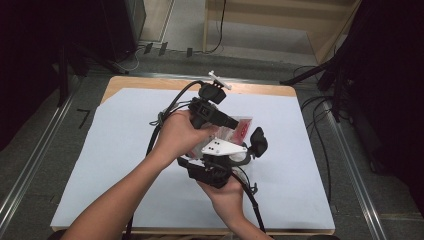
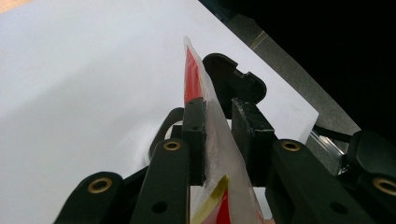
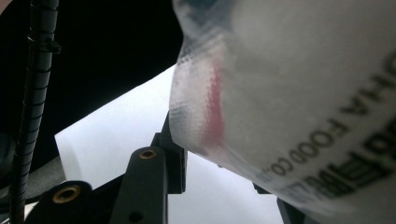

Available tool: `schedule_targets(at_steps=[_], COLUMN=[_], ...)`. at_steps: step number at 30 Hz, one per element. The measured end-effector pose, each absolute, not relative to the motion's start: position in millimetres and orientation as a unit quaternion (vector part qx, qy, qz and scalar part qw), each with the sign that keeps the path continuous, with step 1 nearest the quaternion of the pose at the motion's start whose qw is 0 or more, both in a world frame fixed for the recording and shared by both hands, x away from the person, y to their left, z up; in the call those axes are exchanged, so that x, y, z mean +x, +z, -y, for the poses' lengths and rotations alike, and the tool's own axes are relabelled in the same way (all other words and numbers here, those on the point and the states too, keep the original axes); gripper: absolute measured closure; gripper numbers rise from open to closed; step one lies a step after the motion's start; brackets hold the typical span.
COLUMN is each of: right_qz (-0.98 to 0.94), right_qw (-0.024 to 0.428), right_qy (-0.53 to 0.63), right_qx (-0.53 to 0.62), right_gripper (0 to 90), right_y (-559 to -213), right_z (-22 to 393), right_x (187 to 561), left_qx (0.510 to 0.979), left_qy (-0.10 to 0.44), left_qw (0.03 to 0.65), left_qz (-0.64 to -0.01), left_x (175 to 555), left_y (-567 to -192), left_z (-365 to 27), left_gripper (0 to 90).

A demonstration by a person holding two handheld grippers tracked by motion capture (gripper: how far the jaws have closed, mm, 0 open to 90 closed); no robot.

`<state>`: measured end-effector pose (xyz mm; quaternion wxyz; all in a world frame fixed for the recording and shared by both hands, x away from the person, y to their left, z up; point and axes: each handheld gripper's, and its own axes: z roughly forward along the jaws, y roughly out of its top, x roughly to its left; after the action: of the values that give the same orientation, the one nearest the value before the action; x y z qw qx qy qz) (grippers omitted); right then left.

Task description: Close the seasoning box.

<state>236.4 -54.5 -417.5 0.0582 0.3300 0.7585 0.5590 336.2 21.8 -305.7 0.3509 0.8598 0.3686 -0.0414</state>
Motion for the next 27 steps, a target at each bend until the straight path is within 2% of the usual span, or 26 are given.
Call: schedule_targets(at_steps=[22, 23, 27], right_qz=[-0.767, -0.769, -0.769], right_qw=[0.058, 0.063, 0.064], right_qy=[0.552, 0.549, 0.549], right_qx=[0.322, 0.321, 0.320], right_gripper=[64.1, 67.0, 67.7], right_y=[-416.6, -417.0, -417.2], right_z=[53.4, 52.8, 52.3], right_x=[235.1, 234.4, 233.3], left_qx=[0.862, 0.863, 0.865], left_qy=[-0.045, -0.045, -0.042], left_qw=[0.342, 0.340, 0.337], left_qz=[-0.372, -0.372, -0.370], left_x=[336.7, 336.6, 335.9], left_y=[-306.3, -306.2, -306.0], left_z=[-23.2, -23.3, -23.5], left_gripper=[76.6, 76.6, 76.8])
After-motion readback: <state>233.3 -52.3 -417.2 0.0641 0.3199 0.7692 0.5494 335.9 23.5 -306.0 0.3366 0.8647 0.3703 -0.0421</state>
